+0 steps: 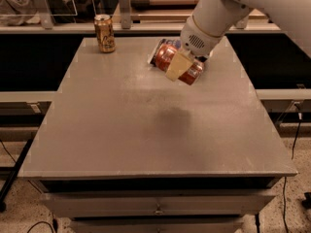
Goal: Place coke can upright
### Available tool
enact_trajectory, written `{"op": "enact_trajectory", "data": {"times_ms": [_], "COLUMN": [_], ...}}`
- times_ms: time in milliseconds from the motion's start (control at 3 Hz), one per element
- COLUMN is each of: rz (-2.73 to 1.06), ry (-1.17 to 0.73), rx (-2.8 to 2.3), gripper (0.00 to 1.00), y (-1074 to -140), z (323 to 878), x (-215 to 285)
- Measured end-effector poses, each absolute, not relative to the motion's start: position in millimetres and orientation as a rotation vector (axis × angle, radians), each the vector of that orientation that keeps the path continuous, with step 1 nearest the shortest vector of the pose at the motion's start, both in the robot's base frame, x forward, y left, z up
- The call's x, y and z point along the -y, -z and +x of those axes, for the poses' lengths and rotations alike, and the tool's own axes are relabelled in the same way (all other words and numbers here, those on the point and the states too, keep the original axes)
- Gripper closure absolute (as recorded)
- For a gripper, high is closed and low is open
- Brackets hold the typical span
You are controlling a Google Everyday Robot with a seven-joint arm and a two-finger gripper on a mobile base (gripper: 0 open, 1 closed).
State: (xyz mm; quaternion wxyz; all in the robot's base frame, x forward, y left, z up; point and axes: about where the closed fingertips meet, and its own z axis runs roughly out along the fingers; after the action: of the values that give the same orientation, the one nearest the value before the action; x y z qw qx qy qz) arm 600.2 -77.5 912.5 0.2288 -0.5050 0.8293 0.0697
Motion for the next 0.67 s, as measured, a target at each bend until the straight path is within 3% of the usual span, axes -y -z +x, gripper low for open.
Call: {"op": "enact_trajectory", "data": {"times_ms": [667], "rz": [-1.29], "ry": [-0.594], "rx": [-2.014], "gripper": [1.0], "y": [-910.4], "z": [589.8], "x": [74.0]}}
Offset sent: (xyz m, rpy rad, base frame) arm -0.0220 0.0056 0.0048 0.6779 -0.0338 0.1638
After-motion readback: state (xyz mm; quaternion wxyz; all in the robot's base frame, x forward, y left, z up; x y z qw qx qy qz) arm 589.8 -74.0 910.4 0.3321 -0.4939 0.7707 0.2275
